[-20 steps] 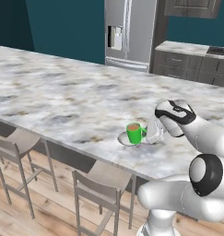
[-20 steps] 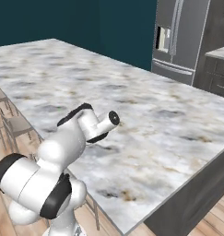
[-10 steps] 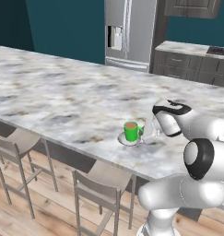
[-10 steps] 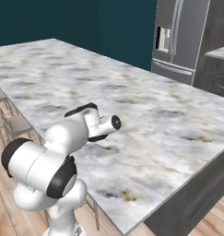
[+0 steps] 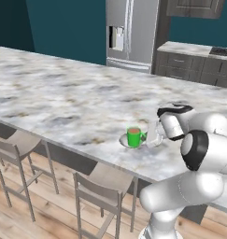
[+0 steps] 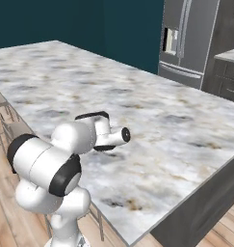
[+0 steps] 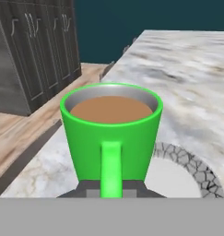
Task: Pick the cup of tea, navigate to the dining table, and place it on the saucer.
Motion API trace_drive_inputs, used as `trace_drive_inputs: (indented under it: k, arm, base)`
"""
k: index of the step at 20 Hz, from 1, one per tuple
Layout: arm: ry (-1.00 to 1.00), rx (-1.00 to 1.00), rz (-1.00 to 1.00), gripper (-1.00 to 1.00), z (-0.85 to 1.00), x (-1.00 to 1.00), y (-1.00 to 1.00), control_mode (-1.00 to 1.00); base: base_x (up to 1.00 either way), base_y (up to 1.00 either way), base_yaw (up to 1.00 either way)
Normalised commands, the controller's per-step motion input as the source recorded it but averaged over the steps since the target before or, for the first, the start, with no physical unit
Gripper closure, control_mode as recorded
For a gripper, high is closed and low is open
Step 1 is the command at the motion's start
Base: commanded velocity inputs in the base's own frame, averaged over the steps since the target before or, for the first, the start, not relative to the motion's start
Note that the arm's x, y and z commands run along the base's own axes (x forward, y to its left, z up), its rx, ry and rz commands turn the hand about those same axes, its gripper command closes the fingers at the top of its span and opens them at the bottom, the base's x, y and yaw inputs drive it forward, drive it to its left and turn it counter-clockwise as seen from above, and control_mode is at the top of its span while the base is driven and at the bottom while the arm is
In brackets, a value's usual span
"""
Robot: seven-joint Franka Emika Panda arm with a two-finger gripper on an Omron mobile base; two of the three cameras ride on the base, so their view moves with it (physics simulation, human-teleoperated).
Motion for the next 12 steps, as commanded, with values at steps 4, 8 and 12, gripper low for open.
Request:
trace_drive_inputs:
  k: [4,8,12]
  arm:
    - [0.0,0.0,0.0,1.0,-0.15,0.0,-0.08,-1.0]
    - [-0.01,0.01,-0.01,1.0,0.01,0.07,0.0,-1.0]
    - [-0.02,0.01,-0.09,1.0,0.0,0.51,0.0,-1.0]
  base:
    - [0.0,0.0,0.0]
    - [0.0,0.0,0.0]
    - [0.0,0.0,0.0]
